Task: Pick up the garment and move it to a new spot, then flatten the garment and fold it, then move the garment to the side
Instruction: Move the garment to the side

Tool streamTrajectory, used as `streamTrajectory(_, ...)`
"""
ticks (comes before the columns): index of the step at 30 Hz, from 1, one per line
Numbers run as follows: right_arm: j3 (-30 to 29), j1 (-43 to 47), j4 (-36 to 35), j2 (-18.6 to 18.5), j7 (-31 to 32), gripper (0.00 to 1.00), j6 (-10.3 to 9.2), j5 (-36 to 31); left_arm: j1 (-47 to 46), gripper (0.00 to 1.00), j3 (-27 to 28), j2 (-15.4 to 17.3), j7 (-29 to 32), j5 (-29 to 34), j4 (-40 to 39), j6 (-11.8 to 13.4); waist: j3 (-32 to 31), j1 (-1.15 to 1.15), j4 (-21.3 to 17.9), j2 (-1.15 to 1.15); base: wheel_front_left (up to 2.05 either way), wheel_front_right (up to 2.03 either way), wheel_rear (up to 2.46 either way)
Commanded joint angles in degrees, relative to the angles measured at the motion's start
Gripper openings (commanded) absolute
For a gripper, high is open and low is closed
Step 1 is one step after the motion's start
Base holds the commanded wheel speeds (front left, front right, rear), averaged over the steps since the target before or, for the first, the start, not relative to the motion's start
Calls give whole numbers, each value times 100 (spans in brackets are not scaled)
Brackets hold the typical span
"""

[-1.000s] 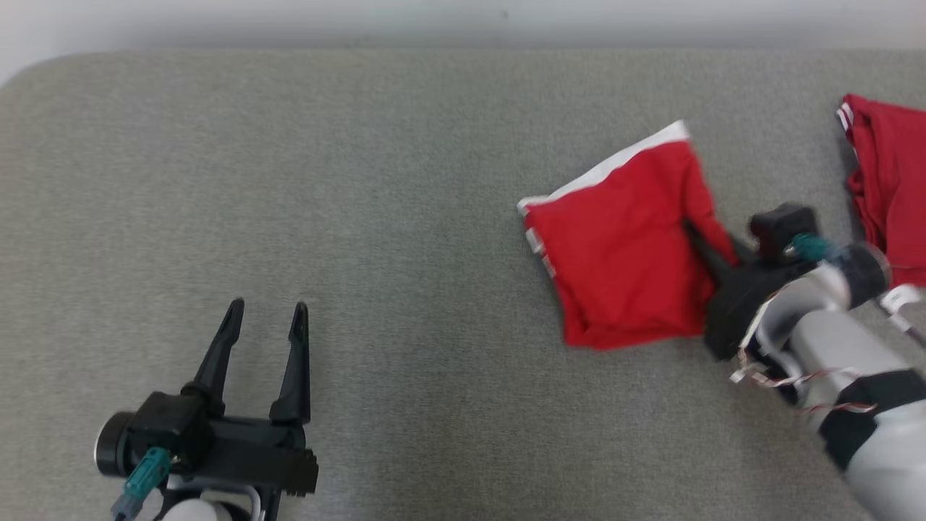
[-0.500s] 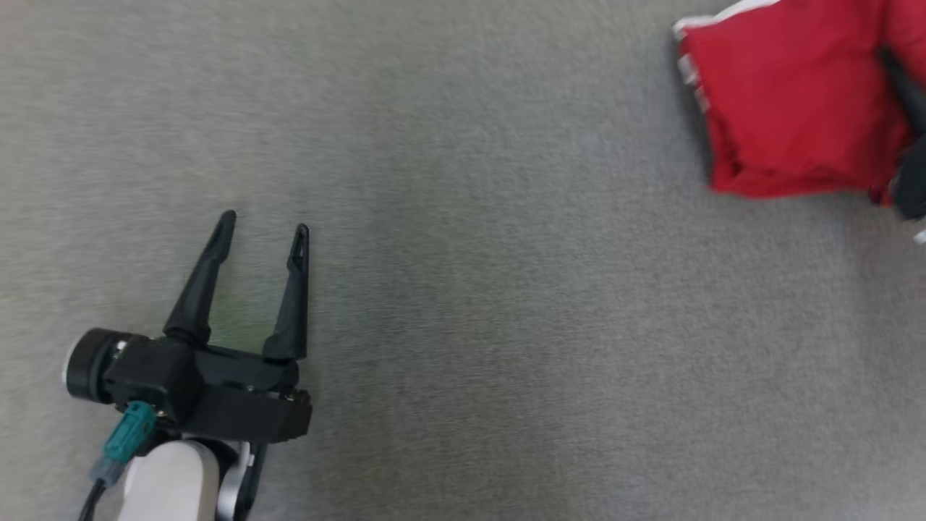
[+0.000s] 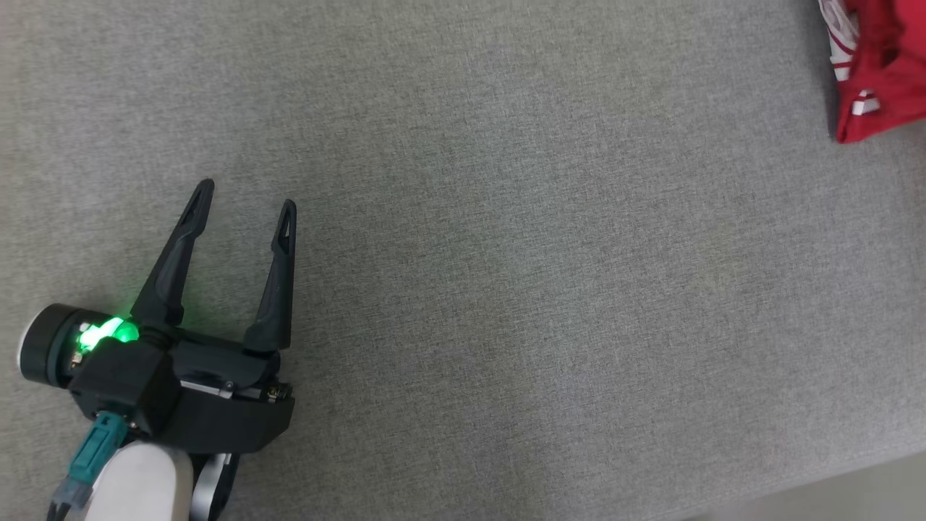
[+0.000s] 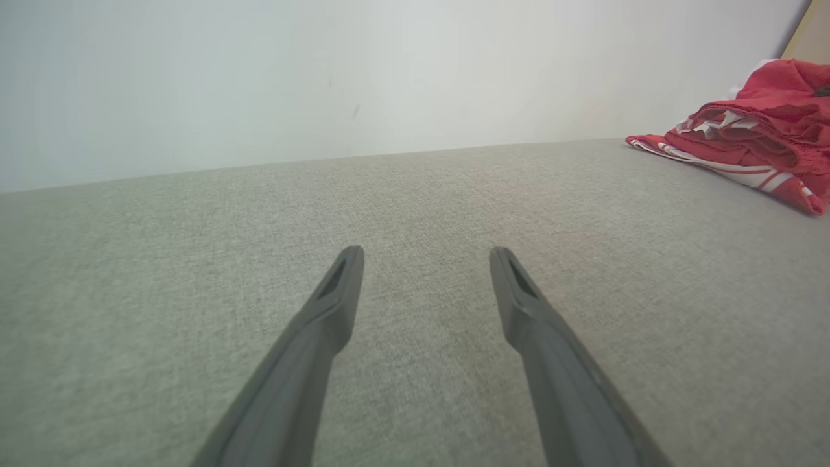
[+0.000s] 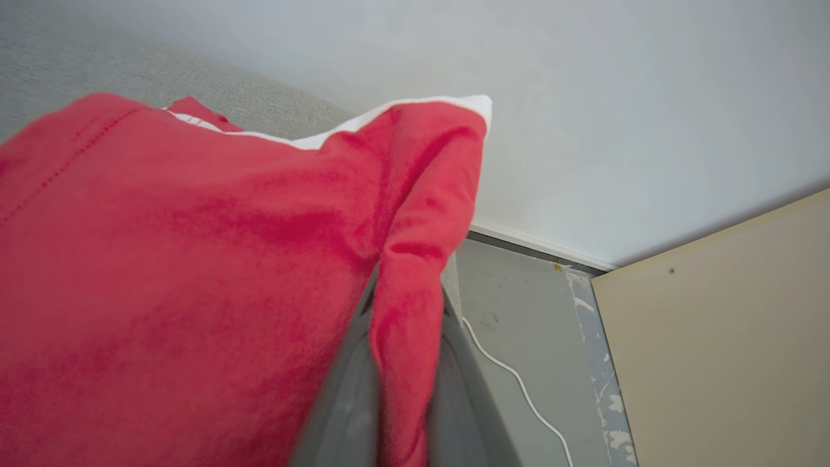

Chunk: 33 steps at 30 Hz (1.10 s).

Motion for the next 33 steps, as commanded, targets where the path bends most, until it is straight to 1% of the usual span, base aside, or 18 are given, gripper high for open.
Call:
streamTrajectory(1, 86, -190, 135, -38, -88, 0, -19, -109, 62, 100, -36, 27, 60, 46, -32, 5, 101, 0, -71, -1, 0, 0, 0)
streamTrajectory(2, 86, -190, 135, -38, -88, 0, -19, -109, 62, 100, -36, 27, 60, 46, -32, 5, 101, 0, -71, -1, 0, 0, 0)
streamTrajectory(7, 270, -514, 648, 130, -282, 0, -19, -330, 70, 100, -14, 79, 106, 26, -160, 38, 143, 0, -31, -1, 0, 0, 0)
streamTrajectory(8, 307, -585, 747, 154, -354, 29, -19, -417, 71, 100, -9, 84, 103, 20, -173, 45, 153, 0, -20, -1, 0, 0, 0)
streamTrajectory(9, 336, -653, 852, 200, -430, 84, -19, -475, 81, 100, -2, 91, 103, 13, -176, 57, 160, 0, -11, -1, 0, 0, 0)
streamTrajectory(10, 362, -708, 959, 241, -504, 100, -19, -548, 95, 100, 10, 103, 100, 5, -171, 68, 165, 0, -7, -1, 0, 0, 0)
streamTrajectory(18, 401, -1115, 1792, 654, -1199, 100, -19, -1133, 148, 100, 68, 129, 38, -54, 3, 151, 68, 0, -3, -1, 0, 0, 0)
streamTrajectory(23, 214, -1098, 1918, 954, -1516, 100, -19, -1104, 278, 100, 126, 74, -55, -158, 253, 199, -344, 0, 40, -1, 0, 0, 0)
streamTrajectory(27, -22, -841, 1631, 1132, -1598, 100, -19, -1177, 413, 100, 237, 2, -131, -264, 425, 272, -854, 0, 148, -1, 0, 0, 0)
streamTrajectory(29, -255, -660, 1242, 1207, -1603, 100, -19, -1245, 511, 100, 332, -30, -156, -345, 465, 314, -1109, 0, 188, -1, 0, 0, 0)
streamTrajectory(33, -861, 84, 483, 1458, -1603, 100, -19, -1445, 837, 100, 513, -63, -171, -421, 537, 396, -1617, 0, 247, -1, 0, 0, 0)
